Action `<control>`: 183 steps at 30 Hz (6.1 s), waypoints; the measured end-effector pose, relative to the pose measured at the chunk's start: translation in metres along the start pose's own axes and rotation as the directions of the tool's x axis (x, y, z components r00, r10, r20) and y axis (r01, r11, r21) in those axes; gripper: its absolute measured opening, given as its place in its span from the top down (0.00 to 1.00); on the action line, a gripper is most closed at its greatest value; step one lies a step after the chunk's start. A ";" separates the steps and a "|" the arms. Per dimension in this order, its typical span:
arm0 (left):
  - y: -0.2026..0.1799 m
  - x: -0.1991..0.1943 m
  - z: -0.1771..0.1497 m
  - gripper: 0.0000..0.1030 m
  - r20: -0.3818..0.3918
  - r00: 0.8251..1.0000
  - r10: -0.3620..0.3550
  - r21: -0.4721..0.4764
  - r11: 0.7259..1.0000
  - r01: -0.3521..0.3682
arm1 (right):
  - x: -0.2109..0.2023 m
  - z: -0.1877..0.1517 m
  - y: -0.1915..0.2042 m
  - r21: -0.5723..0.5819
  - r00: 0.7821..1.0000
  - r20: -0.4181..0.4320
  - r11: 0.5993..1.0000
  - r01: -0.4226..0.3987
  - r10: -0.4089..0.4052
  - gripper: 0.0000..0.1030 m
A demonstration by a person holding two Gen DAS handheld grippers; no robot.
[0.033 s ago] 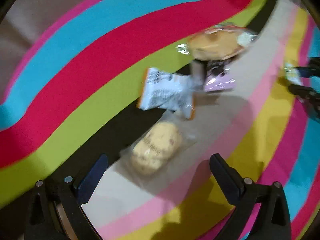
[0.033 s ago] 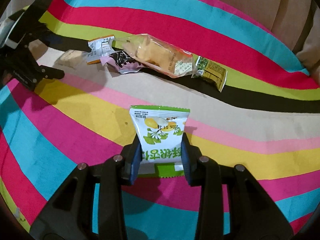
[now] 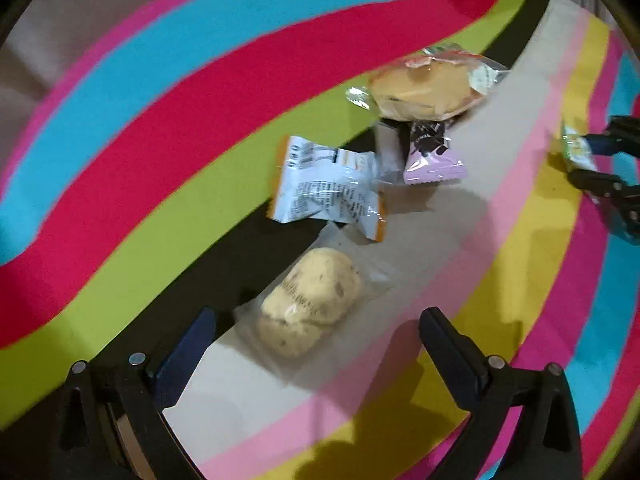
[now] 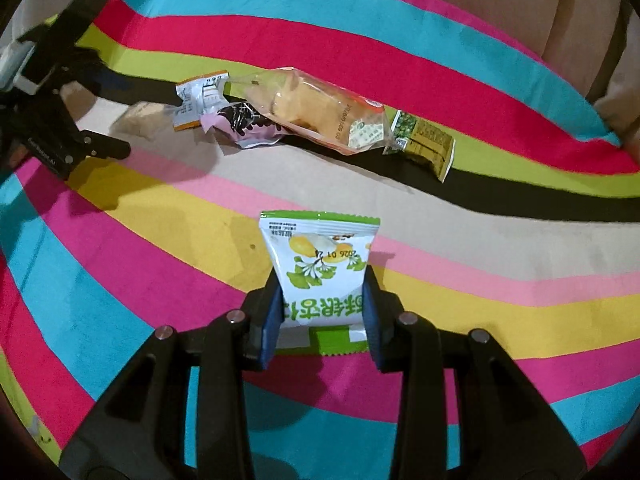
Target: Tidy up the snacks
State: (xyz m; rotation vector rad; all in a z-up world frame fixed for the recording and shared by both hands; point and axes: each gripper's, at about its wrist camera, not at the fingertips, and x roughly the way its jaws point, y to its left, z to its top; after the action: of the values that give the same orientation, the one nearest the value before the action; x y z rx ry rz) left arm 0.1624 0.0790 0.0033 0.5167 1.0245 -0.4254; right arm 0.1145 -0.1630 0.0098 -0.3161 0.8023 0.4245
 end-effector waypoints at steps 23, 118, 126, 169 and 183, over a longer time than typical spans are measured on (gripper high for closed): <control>-0.045 -0.064 -0.019 0.09 0.111 0.985 -0.129 -0.205 0.967 0.150 | 0.002 -0.001 -0.007 0.040 1.000 -0.006 0.999 -0.029 0.030 0.61; -0.319 -0.401 -0.127 0.62 0.651 0.663 0.370 -0.469 0.883 -0.032 | -0.447 -0.148 0.016 0.214 0.763 0.635 0.977 -0.025 -0.120 0.62; -0.363 -0.403 -0.118 0.62 0.682 0.661 0.313 -0.381 0.924 -0.045 | -0.459 -0.180 -0.005 0.267 0.766 0.619 0.964 0.004 -0.175 0.62; -0.623 -0.302 -0.056 0.62 0.363 0.875 -0.322 0.386 0.906 0.174 | -0.433 -0.425 -0.147 0.661 0.911 0.052 0.698 0.277 -0.410 0.62; -0.621 -0.292 -0.062 0.18 0.363 0.852 -0.376 0.413 0.885 0.215 | -0.413 -0.430 -0.156 0.686 0.936 -0.034 0.673 0.277 -0.350 0.53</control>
State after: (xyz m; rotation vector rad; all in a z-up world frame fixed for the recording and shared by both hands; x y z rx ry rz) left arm -0.3619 -0.3555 0.1080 0.5531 0.5876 -0.9806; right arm -0.3343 -0.5838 0.0536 0.2672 0.7333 -0.2042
